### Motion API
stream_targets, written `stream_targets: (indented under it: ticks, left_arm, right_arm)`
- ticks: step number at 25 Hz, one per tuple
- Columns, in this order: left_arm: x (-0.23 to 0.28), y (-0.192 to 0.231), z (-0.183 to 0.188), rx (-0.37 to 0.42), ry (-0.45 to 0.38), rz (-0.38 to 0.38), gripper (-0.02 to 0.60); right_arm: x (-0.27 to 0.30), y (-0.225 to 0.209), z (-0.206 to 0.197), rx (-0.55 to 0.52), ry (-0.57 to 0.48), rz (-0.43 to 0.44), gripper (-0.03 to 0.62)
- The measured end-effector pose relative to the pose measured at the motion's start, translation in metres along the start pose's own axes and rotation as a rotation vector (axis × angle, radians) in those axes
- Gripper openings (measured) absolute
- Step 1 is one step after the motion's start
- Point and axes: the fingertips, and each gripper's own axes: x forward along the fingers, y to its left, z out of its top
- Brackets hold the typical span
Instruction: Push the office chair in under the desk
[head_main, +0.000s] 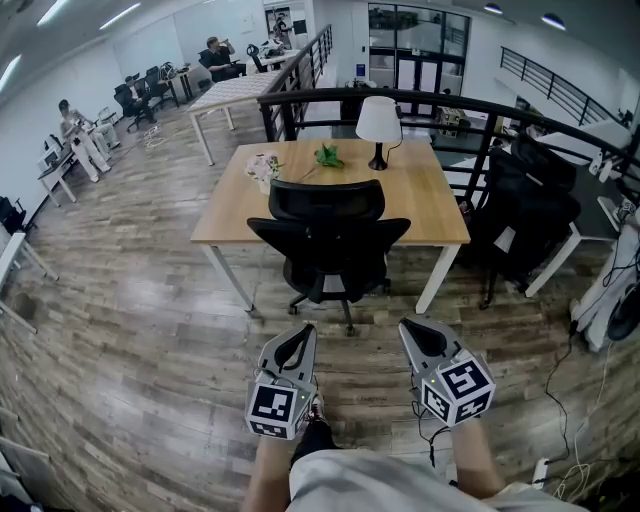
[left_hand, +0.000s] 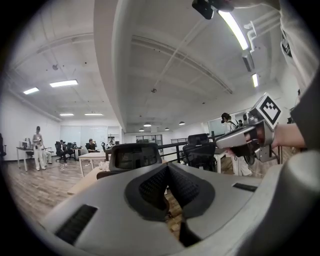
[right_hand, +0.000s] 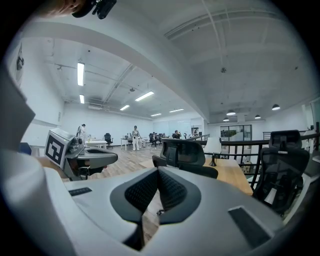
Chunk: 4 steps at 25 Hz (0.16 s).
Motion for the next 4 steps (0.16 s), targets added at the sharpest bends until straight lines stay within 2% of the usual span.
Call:
stream_targets:
  ticks: [4]
  left_arm:
    - [0.01,0.0027,0.0006,-0.003,-0.004,-0.009,0.014]
  right_arm:
    - [0.0083,-0.007,-0.0003,0.005,0.004,-0.002,0.02]
